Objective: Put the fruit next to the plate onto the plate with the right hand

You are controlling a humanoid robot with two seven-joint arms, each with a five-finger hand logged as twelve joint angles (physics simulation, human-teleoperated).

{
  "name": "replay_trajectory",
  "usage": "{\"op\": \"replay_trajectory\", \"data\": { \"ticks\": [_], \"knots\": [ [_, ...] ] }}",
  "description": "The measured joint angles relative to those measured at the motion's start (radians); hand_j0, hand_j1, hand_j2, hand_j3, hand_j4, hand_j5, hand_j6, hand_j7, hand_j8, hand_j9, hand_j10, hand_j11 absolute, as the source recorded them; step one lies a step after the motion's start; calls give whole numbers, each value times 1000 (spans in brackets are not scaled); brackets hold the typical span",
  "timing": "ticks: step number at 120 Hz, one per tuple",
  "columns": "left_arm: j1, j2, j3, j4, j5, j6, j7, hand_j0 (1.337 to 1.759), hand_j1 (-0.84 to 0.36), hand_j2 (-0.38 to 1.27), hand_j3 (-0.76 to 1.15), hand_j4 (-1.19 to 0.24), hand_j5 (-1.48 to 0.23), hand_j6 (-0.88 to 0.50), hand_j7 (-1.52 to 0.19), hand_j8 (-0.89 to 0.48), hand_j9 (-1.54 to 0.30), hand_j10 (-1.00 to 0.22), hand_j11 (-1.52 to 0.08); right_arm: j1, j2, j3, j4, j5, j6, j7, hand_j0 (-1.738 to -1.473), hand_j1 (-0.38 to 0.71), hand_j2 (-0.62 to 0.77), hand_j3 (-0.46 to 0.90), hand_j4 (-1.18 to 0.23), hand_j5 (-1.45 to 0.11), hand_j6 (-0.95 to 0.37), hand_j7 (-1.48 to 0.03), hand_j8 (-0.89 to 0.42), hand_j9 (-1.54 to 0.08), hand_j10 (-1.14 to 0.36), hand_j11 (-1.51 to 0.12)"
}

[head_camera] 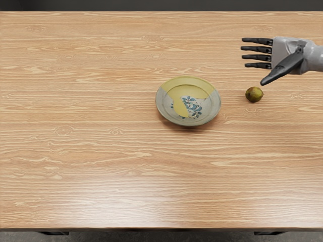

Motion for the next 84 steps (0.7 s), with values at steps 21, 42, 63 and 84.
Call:
{"op": "replay_trajectory", "data": {
  "ticks": [21,42,63,84],
  "knots": [
    [0,0,0,0,0,0,0,1658,325,4,0,-21,-27,-21,-27,-21,-27,-21,-27,-1,-2,9,-7,-2,0,1,-1658,-349,1,0,0,0,2,0,1,0,1,0],
    [0,0,0,0,0,0,0,1658,325,4,0,-21,-27,-21,-27,-21,-27,-21,-27,1,11,36,-53,-79,0,6,-1658,-349,1,0,0,0,2,0,1,0,1,0],
    [0,0,0,0,0,0,0,1658,325,4,0,-21,-27,-21,-27,-21,-27,-21,-27,-1,87,94,-155,-379,0,125,-1658,-349,1,0,0,0,1,0,1,0,0,0],
    [0,0,0,0,0,0,0,1658,325,4,0,-21,-27,-21,-27,-21,-27,-21,-27,-2,152,98,-180,-658,0,293,-1658,-349,1,0,-1,0,-1,0,-1,0,0,0]
  ]
}}
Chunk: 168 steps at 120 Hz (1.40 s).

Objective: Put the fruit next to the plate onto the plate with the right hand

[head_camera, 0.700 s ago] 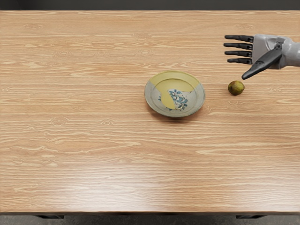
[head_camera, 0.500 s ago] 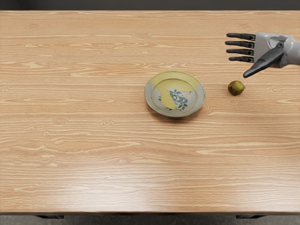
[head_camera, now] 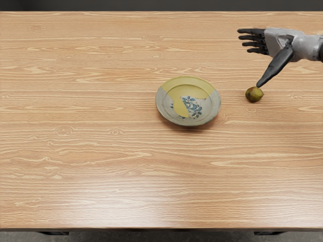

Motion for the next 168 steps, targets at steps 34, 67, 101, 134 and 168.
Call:
{"op": "replay_trajectory", "data": {
  "ticks": [34,67,101,134,168],
  "knots": [
    [0,0,0,0,0,0,0,1658,325,4,0,-21,-27,-21,-27,-21,-27,-21,-27,-54,28,-15,-6,-231,-44,105,-1658,-349,1,0,-3,0,-3,0,-3,0,-2,0],
    [0,0,0,0,0,0,0,1658,325,4,0,-21,-27,-21,-27,-21,-27,-21,-27,-92,53,-93,-8,-267,-265,117,-1658,-341,0,0,-11,-10,-12,-10,-11,-10,-10,-10],
    [0,0,0,0,0,0,0,1658,325,4,0,-21,-27,-21,-27,-21,-27,-21,-27,-105,68,-169,-12,-271,-413,113,-1658,-262,-12,0,-78,-97,-79,-96,-78,-97,-77,-97],
    [0,0,0,0,0,0,0,1658,325,4,0,-21,-27,-21,-27,-21,-27,-21,-27,-92,110,-241,-44,-273,-477,110,-1658,-163,-28,0,-161,-204,-163,-204,-161,-204,-160,-204],
    [0,0,0,0,0,0,0,1658,325,4,0,-21,-27,-21,-27,-21,-27,-21,-27,-38,125,-316,-87,-287,-481,95,-1658,-101,-39,0,-212,-271,-214,-271,-212,-271,-211,-271]
  ]
}}
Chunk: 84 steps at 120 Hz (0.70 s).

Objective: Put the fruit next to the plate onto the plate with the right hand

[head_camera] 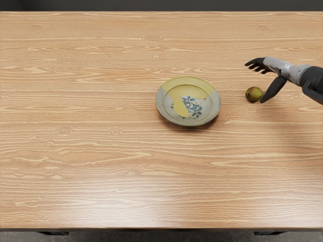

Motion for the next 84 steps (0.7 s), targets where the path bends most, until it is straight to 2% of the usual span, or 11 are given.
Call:
{"op": "replay_trajectory", "data": {
  "ticks": [26,58,84],
  "knots": [
    [0,0,0,0,0,0,0,1658,325,4,0,-21,-27,-21,-27,-21,-27,-21,-26,13,51,-35,-80,-57,-1,1,-1658,-81,-42,0,-229,-293,-230,-292,-229,-293,-228,-293],
    [0,0,0,0,0,0,0,1658,325,4,0,-21,-27,-21,-27,-21,-27,-21,-26,18,60,-52,-95,-100,6,-1,-1658,34,-61,0,-325,-418,-326,-417,-325,-418,-324,-418],
    [0,0,0,0,0,0,0,1658,325,4,0,-21,-27,-21,-27,-21,-27,-21,-26,25,84,-77,-106,-108,11,-1,-1658,63,-66,0,-348,-449,-350,-449,-348,-449,-347,-449]
  ]
}}
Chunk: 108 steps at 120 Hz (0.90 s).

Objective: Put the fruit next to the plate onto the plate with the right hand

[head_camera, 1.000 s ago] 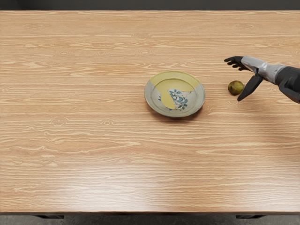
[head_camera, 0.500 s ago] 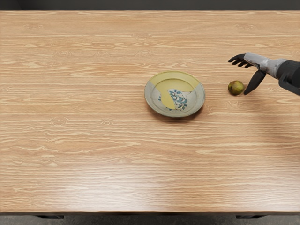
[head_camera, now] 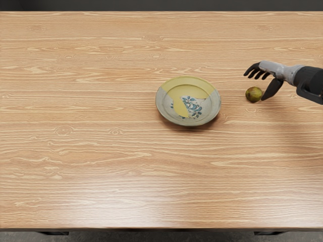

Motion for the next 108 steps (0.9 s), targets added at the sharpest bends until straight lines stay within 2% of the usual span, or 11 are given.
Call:
{"op": "replay_trajectory", "data": {
  "ticks": [47,108],
  "knots": [
    [0,0,0,0,0,0,0,1658,325,4,0,-21,-27,-21,-27,-21,-27,-21,-26,-1,58,-38,-29,2,2,1,-1658,51,-64,0,-338,-436,-339,-436,-338,-436,-337,-436],
    [0,0,0,0,0,0,0,1658,325,4,0,-21,-27,-21,-27,-21,-27,-21,-26,-13,66,-44,-68,1,-2,9,-1658,104,-73,0,-382,-494,-383,-493,-382,-493,-381,-493]
  ]
}}
